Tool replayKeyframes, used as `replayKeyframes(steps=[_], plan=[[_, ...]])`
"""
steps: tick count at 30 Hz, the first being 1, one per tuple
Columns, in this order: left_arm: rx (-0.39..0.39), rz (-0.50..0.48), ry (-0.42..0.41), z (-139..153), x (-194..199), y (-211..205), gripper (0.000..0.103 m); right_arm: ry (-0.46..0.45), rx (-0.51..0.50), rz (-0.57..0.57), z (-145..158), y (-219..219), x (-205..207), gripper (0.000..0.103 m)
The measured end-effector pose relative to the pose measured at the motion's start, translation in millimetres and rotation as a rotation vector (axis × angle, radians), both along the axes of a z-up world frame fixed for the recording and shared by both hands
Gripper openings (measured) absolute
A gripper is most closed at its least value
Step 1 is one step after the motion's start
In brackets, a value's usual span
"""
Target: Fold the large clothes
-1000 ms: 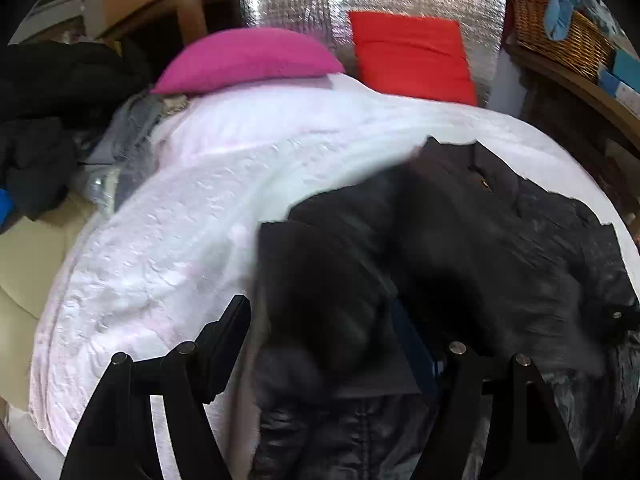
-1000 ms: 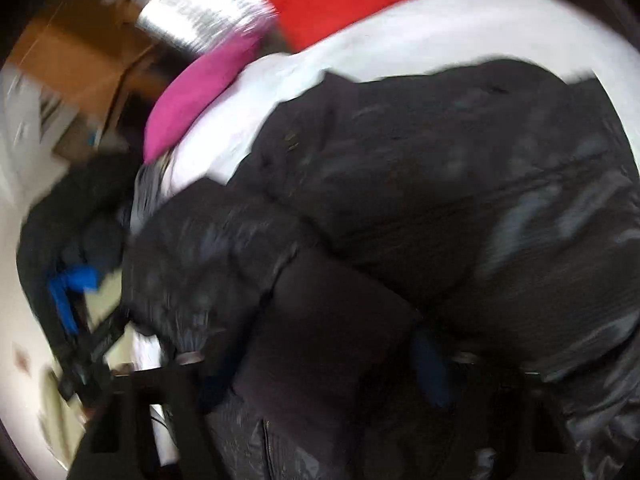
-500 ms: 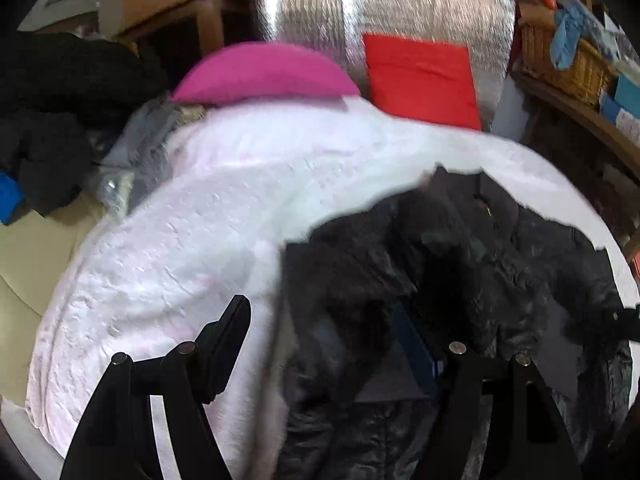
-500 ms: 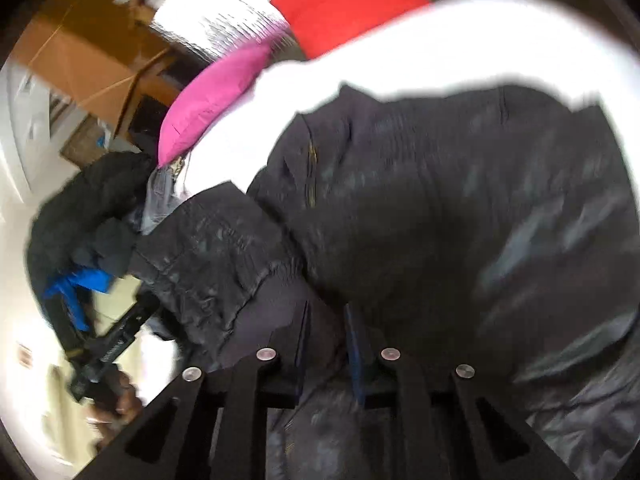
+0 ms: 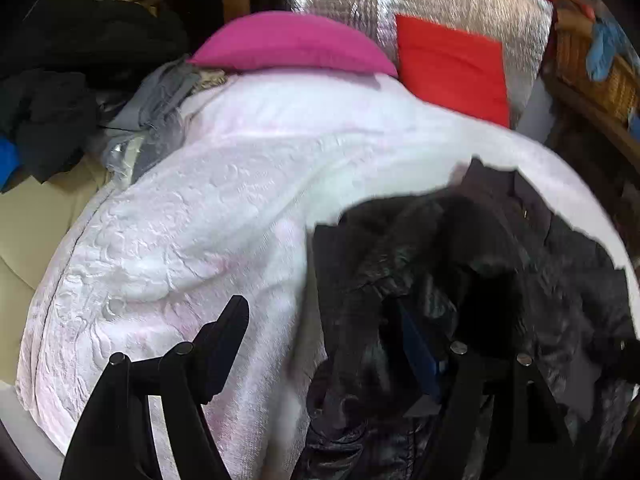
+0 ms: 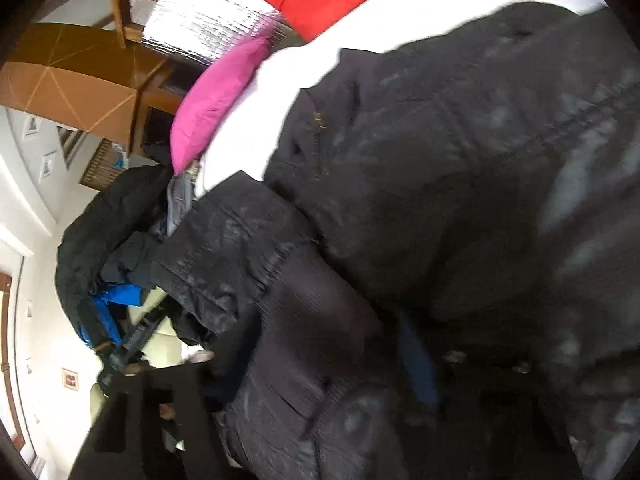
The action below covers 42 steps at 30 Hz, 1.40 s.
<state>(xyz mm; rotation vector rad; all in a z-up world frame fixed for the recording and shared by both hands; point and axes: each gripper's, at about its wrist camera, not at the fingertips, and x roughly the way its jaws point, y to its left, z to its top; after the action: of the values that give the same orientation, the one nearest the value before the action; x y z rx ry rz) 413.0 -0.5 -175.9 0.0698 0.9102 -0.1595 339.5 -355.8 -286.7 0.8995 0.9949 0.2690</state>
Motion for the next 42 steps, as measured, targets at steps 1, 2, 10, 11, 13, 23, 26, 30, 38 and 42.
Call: replayKeyframes(steps=[1, 2, 10, 11, 13, 23, 26, 30, 38, 42], plan=[[0.007, -0.007, 0.003, -2, -1, -2, 0.074, -0.006, -0.017, -0.001, 1, 3, 2, 0.035], [0.02, -0.019, 0.003, -3, -3, -4, 0.074, -0.018, -0.046, 0.001, 4, 8, 3, 0.032], [-0.009, -0.022, -0.015, 7, -9, 6, 0.074, -0.19, -0.239, -0.062, 46, 8, -11, 0.014], [-0.011, -0.023, -0.022, 8, -9, 6, 0.074, -0.204, -0.247, -0.079, 50, 3, -13, 0.013], [-0.005, -0.027, -0.039, 11, -12, 5, 0.075, -0.2, -0.238, -0.078, 52, -3, -11, 0.013], [0.027, -0.031, -0.06, 12, -12, -1, 0.075, 0.003, 0.056, -0.012, 11, -31, -16, 0.06], [0.033, -0.026, -0.056, 11, -11, -3, 0.075, -0.055, 0.097, -0.001, 15, -28, -27, 0.087], [0.012, -0.017, -0.047, 11, -8, -2, 0.075, -0.015, 0.107, 0.037, 3, -14, -24, 0.084], [0.021, -0.024, -0.046, 9, -8, -3, 0.075, -0.013, 0.123, 0.059, -10, 15, -8, 0.068], [0.02, -0.024, -0.043, 9, -8, -5, 0.075, -0.031, 0.102, 0.065, -11, 31, 1, 0.026]])
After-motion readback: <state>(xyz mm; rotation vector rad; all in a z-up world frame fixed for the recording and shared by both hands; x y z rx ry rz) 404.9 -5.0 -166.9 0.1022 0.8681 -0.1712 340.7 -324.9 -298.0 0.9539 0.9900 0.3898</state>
